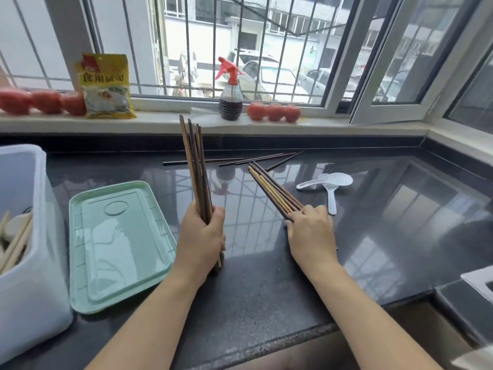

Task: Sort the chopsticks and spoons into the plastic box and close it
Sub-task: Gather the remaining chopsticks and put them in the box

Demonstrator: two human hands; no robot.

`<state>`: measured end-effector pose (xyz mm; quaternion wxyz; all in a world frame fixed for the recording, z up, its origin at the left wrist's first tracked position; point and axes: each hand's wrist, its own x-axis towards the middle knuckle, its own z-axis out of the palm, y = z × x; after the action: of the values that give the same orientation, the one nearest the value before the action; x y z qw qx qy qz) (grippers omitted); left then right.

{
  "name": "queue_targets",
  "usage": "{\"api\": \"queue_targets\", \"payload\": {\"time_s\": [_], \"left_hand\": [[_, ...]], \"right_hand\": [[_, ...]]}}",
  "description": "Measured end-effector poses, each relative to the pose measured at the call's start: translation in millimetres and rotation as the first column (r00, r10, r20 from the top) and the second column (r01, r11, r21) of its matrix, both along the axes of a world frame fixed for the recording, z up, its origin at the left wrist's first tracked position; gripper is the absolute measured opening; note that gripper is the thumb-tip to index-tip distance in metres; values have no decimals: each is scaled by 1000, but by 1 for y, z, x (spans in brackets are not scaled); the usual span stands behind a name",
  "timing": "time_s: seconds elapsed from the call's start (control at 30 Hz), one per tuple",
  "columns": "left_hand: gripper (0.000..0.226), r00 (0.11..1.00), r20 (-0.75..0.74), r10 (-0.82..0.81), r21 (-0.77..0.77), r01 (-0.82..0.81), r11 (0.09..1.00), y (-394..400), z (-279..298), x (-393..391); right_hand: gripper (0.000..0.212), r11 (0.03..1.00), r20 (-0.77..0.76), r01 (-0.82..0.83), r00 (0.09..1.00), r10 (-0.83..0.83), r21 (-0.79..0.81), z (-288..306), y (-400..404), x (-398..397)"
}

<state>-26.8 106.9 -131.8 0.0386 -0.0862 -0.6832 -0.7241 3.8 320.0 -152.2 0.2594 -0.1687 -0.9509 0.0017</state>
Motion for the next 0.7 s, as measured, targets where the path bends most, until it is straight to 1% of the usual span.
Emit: {"api": "queue_targets", "payload": {"time_s": [0.07, 0.13, 0.17, 0.2, 0.23, 0.27, 0.3, 0.33, 0.37, 0.4, 0.43, 0.47, 0.53, 0.57, 0.63, 0.67, 0.7], "left_hand": [[17, 1000, 3, -17, -6, 17, 1000, -1, 1, 1], [13, 998, 51, -45, 36, 43, 998, 0, 4, 4], [10, 990, 123, -73, 118, 59, 991, 2, 6, 5], [6, 969, 215, -126, 240, 72, 968, 3, 9, 8], [4, 937, 293, -191, 362, 76, 929, 4, 10, 10], [5, 908, 341, -242, 450, 68, 890, 5, 12, 12], [7, 894, 363, -263, 485, 61, 873, 6, 11, 12], [8, 888, 370, -273, 497, 60, 866, 5, 11, 13], [8, 889, 367, -274, 498, 62, 865, 5, 10, 14], [7, 888, 365, -280, 504, 64, 861, 5, 9, 14], [8, 884, 364, -294, 521, 69, 851, 5, 8, 15], [10, 877, 361, -318, 548, 77, 833, 5, 7, 15], [16, 869, 349, -350, 585, 90, 806, 5, 6, 17], [17, 874, 343, -345, 577, 94, 811, 5, 5, 17], [14, 892, 325, -314, 528, 105, 843, 4, 5, 17], [11, 899, 311, -309, 508, 117, 853, 4, 5, 17], [8, 902, 296, -313, 503, 132, 854, 4, 5, 16]], "right_hand": [[5, 1000, -3, 1, 1000, -1, 6, 1, -2, 8], [5, 1000, 46, -11, 999, 11, -7, 6, -10, 21], [5, 999, 97, -22, 995, 24, -27, 9, -17, 29], [6, 999, 161, -30, 986, 36, -41, 12, -25, 35], [8, 997, 205, -37, 978, 50, -65, 16, -32, 39], [10, 991, 235, -35, 970, 64, -126, 22, -38, 43], [14, 972, 258, -22, 963, 83, -233, 29, -44, 44], [17, 923, 254, -11, 960, 117, -384, 36, -52, 47], [18, 847, 220, -17, 963, 158, -532, 41, -60, 49], [17, 766, 161, -38, 970, 183, -642, 45, -69, 51], [16, 709, 109, -77, 971, 213, -701, 47, -79, 54], [15, 679, 76, -127, 962, 261, -724, 48, -89, 56], [17, 654, 50, -206, 935, 350, -728, 43, -107, 60], [19, 649, 35, -236, 926, 376, -724, 40, -111, 61], [21, 598, -24, -294, 909, 416, -745, 35, -106, 61], [19, 589, -66, -318, 911, 408, -743, 35, -97, 64], [17, 655, -121, -321, 936, 331, -685, 33, -83, 65]]}}
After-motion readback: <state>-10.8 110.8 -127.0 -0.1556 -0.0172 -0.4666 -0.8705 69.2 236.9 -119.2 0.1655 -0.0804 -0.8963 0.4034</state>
